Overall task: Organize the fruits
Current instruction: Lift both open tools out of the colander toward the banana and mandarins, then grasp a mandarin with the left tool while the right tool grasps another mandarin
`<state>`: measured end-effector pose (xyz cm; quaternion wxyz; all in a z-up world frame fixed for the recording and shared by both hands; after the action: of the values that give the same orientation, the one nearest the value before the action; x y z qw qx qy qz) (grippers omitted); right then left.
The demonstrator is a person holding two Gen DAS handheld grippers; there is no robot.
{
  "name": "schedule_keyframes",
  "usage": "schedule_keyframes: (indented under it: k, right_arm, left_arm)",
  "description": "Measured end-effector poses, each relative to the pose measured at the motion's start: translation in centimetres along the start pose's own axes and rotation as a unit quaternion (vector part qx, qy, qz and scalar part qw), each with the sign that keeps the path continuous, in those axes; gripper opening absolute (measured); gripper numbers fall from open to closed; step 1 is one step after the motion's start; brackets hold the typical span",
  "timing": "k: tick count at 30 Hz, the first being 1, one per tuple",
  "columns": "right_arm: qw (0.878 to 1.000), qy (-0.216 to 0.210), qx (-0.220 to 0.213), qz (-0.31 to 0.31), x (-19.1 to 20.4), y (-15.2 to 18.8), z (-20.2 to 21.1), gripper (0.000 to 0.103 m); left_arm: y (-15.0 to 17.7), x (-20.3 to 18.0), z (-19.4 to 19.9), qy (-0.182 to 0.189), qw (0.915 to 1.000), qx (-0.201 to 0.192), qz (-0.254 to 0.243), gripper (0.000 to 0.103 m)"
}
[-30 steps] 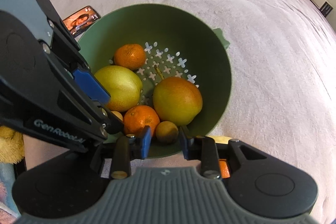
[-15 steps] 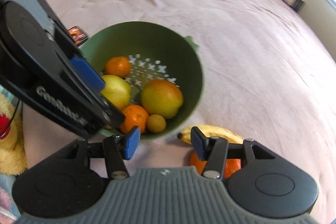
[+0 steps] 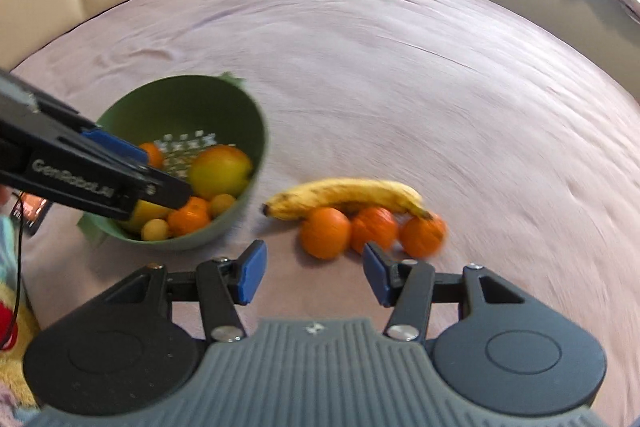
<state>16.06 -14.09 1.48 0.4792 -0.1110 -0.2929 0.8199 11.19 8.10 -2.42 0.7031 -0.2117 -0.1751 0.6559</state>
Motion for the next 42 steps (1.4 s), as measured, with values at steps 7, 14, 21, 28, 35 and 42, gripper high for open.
schedule_keyframes:
  k: [7, 14, 21, 28, 35, 42]
  right_arm:
    - [0.997, 0.039, -0.008, -0.064, -3.0, 2.1, 0.4, 0.052]
    - [0.992, 0.065, 0.004, -0.105, -5.3, 3.5, -0.7, 0.052]
    - [0.986, 0.082, 0.005, -0.142, -7.7, 4.2, -1.3, 0.052]
    - [0.984, 0.085, -0.012, -0.155, -9.3, 3.6, -2.6, 0.052]
    - [0.988, 0.065, -0.014, -0.137, -9.6, 3.0, -4.1, 0.051]
    - [0.992, 0.025, -0.01, -0.122, -10.0, 1.7, -6.3, 0.049]
  left_arm:
    - [-0.3, -3.0, 0.3, 0.003, 0.9976, -0.051, -0.047, 0.061]
    - [-0.7, -5.8, 0.0, 0.014, 0.9921, -0.098, -0.076, 0.061]
    - [-0.6, -7.5, -1.4, 0.027, 0.989, -0.112, -0.093, 0.061]
    - [-0.6, -8.6, -3.6, 0.019, 0.9899, -0.096, -0.102, 0.061]
    - [-0.3, -10.5, -6.7, -0.042, 0.9809, -0.08, -0.172, 0.061]
    - [0.0, -11.3, -8.9, -0.084, 0.9692, -0.064, -0.222, 0.06]
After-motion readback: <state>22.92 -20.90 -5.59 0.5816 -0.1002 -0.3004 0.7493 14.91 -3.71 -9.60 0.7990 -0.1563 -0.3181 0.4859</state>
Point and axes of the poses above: each gripper's, at about its wrist camera, not at the fingertips, and z roughly against the way its jaws point, x to its left, y to its underside, the point moved 3 cm from there along -z, roughly the way its jaws point, and after that the axes turned 10 degrees about -z, right-handed, at the moved point
